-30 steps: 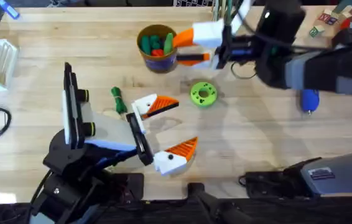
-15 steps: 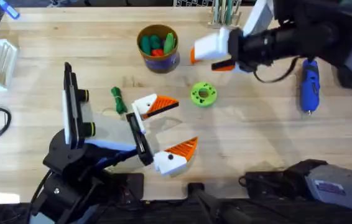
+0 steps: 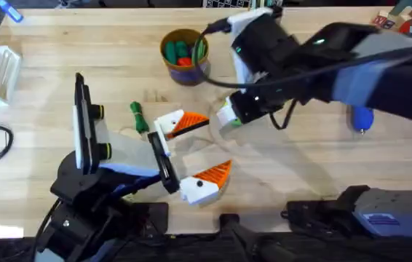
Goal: Pick up the gripper from the table and insert it into the empty holder that is missing its gripper. Then pick up a screw, insert it into the mounting hole, and use the screwdriver to tighten it. Finally, clean up the table by picking up the vegetable and placing it into the bucket.
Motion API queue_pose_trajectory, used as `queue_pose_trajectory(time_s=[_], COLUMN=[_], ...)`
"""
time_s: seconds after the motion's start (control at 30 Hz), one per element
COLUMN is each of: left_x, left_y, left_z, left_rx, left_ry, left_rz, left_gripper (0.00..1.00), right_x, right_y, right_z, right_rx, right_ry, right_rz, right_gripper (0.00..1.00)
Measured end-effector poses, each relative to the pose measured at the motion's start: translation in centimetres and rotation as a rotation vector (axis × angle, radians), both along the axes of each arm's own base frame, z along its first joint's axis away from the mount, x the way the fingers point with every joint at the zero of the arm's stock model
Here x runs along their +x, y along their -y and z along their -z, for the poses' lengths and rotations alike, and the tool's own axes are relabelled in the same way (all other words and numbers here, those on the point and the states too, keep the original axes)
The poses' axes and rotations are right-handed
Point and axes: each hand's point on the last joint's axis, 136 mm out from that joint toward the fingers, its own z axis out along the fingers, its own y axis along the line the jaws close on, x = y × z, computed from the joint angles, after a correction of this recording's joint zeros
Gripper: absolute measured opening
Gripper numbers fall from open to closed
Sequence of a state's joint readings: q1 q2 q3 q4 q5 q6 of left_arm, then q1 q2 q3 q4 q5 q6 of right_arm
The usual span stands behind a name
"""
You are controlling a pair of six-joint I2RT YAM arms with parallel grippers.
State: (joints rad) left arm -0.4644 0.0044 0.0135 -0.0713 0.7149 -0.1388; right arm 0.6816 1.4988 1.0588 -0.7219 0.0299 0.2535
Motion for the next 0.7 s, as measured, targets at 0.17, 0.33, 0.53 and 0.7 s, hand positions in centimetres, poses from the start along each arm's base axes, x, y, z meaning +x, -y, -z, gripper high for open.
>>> queue_pose_trajectory(time_s=[0.17,0.33,0.53,0.7], left_x=[0.0,0.0,0.0,0.0], left_y=[0.0,0.0,0.0,0.0], left_z=[0.0,0.0,0.0,0.0], left_rx=[0.0,0.0,0.0,0.0], left_ry=[0.0,0.0,0.0,0.0], left_rz=[0.0,0.0,0.0,0.0], left_gripper=[0.994,0.994,0.994,0.994], right_x=[0.2,0.6,1.1,1.0], right_y=[0.0,-0.1,-0.5,-0.5], right_z=[2.0,2.6,2.4,2.7], right_rx=[-0.054,-0.062,-0.043,-0.049], right_ry=[-0.026,-0.025,-0.003,-0.011], right_rz=[-0.001,0.002,0.006,0.004], right_gripper=[0.495,0.48,0.418,0.402])
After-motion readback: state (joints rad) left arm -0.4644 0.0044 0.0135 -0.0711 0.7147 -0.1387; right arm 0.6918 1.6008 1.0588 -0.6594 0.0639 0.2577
